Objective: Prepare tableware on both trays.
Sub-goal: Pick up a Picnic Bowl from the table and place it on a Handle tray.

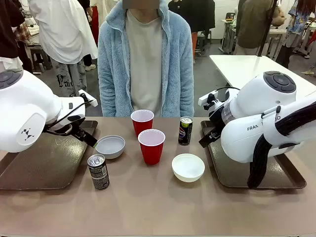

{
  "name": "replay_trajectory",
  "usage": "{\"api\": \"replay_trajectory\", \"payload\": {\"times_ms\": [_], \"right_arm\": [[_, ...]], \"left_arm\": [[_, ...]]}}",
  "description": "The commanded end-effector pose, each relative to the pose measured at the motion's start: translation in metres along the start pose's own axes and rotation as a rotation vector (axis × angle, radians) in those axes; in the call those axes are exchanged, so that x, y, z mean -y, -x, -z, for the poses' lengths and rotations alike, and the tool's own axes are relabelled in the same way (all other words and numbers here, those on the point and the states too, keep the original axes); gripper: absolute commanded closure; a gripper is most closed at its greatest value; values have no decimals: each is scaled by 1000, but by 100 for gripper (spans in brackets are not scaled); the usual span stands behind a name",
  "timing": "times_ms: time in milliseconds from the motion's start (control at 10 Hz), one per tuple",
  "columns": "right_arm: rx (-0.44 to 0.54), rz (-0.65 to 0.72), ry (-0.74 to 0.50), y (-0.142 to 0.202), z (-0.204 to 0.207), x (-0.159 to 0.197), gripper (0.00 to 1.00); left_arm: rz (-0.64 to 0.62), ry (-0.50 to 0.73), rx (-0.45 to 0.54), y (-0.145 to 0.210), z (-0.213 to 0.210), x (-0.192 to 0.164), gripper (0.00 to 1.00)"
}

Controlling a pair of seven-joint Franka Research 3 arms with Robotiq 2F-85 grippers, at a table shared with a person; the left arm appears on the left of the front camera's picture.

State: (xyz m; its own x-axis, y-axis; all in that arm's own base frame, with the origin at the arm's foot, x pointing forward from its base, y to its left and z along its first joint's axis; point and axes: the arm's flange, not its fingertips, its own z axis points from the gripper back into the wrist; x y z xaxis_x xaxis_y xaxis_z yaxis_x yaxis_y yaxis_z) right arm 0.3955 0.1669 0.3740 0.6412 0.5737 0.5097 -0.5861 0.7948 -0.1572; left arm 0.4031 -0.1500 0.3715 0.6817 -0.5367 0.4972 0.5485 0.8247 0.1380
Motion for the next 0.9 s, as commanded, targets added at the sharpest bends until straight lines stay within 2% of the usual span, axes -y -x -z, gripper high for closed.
{"api": "replay_trajectory", "payload": {"times_ms": [0,800], "right_arm": [[0,0,0,0,0,0,0],[0,0,0,0,0,0,0]], "left_arm": [[0,0,0,0,0,0,0],[0,0,0,0,0,0,0]]}}
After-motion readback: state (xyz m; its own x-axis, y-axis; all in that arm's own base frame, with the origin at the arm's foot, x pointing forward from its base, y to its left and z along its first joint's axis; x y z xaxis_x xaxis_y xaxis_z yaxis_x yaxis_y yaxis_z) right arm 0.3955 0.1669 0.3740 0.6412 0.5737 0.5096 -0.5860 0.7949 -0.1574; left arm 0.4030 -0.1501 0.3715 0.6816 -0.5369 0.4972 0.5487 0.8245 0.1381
